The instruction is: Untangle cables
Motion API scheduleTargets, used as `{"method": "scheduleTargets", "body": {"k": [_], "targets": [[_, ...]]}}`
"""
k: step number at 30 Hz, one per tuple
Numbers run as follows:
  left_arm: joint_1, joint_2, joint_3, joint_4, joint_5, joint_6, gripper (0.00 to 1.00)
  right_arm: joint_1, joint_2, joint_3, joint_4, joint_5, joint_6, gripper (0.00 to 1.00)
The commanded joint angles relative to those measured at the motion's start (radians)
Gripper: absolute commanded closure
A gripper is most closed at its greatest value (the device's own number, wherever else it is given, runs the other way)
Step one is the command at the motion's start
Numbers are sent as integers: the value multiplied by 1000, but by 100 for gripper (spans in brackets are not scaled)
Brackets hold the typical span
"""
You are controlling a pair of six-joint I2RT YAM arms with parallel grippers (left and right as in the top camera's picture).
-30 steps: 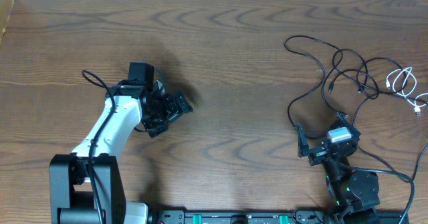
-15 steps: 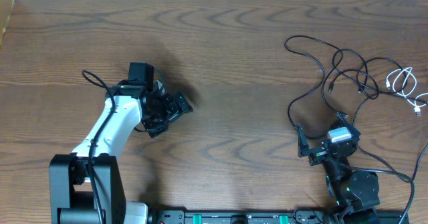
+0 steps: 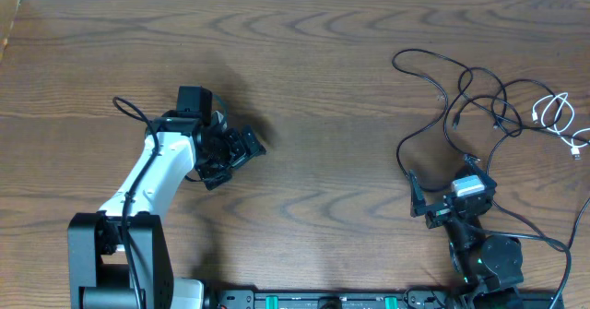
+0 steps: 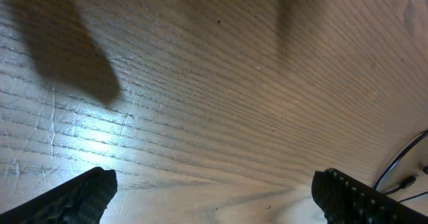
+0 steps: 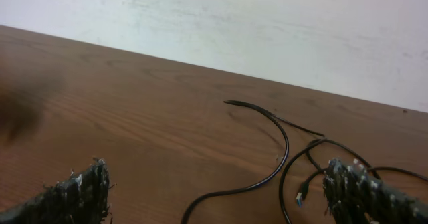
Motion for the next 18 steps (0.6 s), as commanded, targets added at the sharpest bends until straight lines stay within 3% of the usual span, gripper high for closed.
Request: {"method": "scheduleTargets", "body": {"k": [1,18], "targets": [[0,4,-1,0,-13,18,1,5,-8,-1,-5,-5,11,1],[0,4,-1,0,-13,18,1,11,-8,-1,-4,-5,11,1]]}}
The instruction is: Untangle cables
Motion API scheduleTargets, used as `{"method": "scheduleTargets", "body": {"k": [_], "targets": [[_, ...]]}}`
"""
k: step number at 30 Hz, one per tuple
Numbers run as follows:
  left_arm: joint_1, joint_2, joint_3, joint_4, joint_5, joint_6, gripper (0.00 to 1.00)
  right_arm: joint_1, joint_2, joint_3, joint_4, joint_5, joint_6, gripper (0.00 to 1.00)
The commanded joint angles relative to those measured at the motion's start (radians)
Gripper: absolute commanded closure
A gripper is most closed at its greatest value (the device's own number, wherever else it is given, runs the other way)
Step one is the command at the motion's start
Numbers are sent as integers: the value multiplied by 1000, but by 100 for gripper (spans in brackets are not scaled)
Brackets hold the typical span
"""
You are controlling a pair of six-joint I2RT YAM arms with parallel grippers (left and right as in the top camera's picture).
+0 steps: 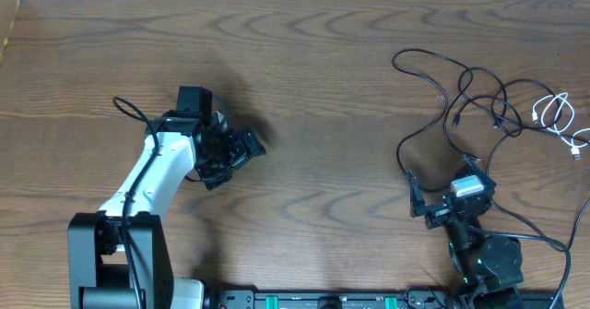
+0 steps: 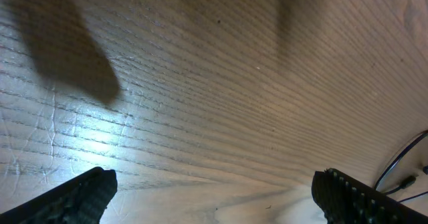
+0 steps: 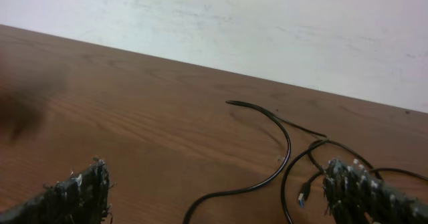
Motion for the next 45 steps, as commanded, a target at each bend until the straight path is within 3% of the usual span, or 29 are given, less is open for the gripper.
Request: {"method": "scheduleTargets", "body": {"k": [1,35,45], "targets": [[0,4,-1,0,-13,18,1,5,-8,-1,-4,-6,11,1],[-4,-4,-2,0,-13,17,1,5,-8,-1,0,-6,11,1],[-8,-170,-2,0,-13,18,1,5,-8,-1,0,-6,11,1]]}}
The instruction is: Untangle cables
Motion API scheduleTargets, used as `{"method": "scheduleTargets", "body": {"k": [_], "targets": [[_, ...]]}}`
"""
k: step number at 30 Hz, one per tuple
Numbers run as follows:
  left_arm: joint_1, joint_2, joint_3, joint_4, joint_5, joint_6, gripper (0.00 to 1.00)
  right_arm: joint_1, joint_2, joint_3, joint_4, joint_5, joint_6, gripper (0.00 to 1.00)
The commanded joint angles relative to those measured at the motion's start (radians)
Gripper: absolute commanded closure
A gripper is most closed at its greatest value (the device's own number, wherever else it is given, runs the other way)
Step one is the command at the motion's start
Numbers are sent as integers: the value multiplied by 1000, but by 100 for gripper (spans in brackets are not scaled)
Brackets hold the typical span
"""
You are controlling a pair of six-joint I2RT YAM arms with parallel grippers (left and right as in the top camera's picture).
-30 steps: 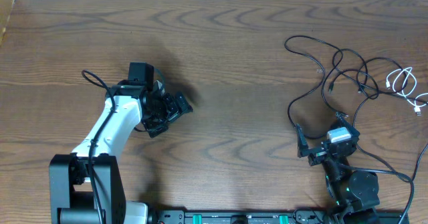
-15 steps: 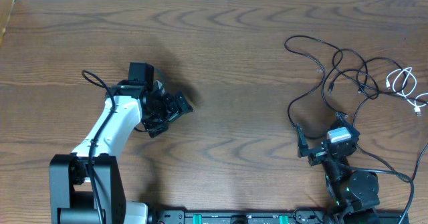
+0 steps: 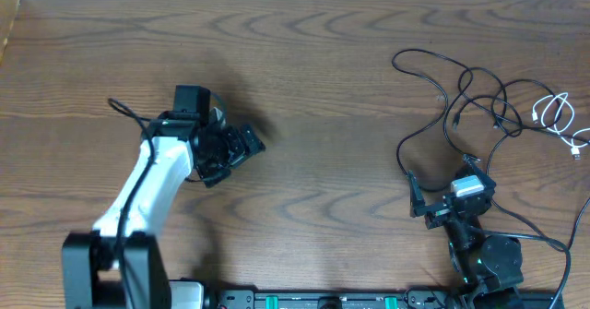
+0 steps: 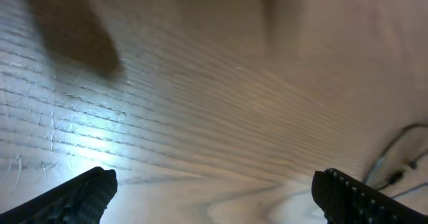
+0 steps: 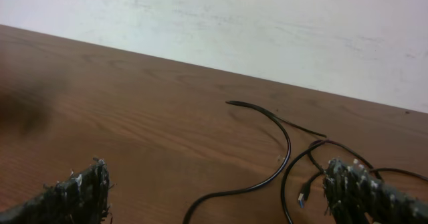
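Observation:
A tangle of black cables [image 3: 461, 101] lies at the table's right side, with a coiled white cable [image 3: 556, 115] at its far right edge. My right gripper [image 3: 444, 182] stands open just in front of the tangle. In the right wrist view its fingers [image 5: 75, 192] are wide apart, a black cable loop [image 5: 271, 164] runs between them, and a USB plug [image 5: 302, 197] lies by the right finger. My left gripper [image 3: 236, 155] is open over bare wood at the table's left, far from the cables. Its fingers [image 4: 77, 196] frame only tabletop.
The wooden table [image 3: 323, 88] stretches between the two arms. A pale wall [image 5: 267, 23] rises beyond its far edge. A black cable from the right arm's base [image 3: 530, 235] trails at the right. Thin cable ends [image 4: 394, 167] show at the right edge of the left wrist view.
My left arm has shifted a little: its elbow sits differently overhead and its wrist view is blurred and slightly displaced. The right arm and the cables have not moved.
At both earlier moments my left gripper hung open over bare wood on the left and my right gripper stood open before the tangle, nothing changing. Now only the left arm has shifted slightly, and no cable has been touched.

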Motion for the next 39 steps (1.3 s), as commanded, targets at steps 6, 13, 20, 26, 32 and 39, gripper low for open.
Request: {"method": "scheduleTargets", "body": {"k": [6,13,20,26,32,39], "targets": [[-3,-284,-2,0,-13,17,1,5,-8,-1,-4,-6,11,1],[-3,-440,-2,0,-13,17,1,5,-8,-1,-5,-6,11,1],[-3,-443,-2,0,-13,18,1,5,-8,-1,-3,-6,11,1],[-3,-497,-2,-1,-13,18,1,5,-8,-1,-2,-6,11,1],[-3,-549,-7,0,-13,18,1,5,-8,-1,-3,-6,11,1],[-3,-631,-82,-13,-13,17,1,5,-8,-1,-3,-6,11,1]]}}
